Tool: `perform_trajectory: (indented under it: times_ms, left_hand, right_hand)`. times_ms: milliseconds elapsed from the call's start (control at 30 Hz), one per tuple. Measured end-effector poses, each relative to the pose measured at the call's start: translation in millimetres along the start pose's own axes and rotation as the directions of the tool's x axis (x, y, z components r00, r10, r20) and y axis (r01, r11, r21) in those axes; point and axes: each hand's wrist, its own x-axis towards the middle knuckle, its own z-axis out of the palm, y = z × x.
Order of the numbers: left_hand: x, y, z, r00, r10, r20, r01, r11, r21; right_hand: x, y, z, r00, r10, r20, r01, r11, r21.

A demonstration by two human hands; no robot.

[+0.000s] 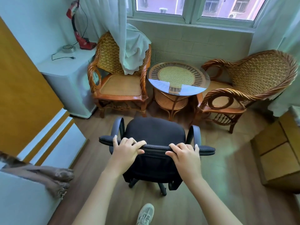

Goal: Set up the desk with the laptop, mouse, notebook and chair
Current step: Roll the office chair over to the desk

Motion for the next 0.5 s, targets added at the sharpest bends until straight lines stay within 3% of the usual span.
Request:
perform_trajectory:
  times_ms: [500]
  left_hand:
    - [-150.2,51.2,-16.5,0.987,-0.156,-0.03,0.155,0.987,-0.041]
  right_hand:
    - [-115.8,-4.1,-34.9,0.981,-0.031,0.19,-0.021,0.963,0.268]
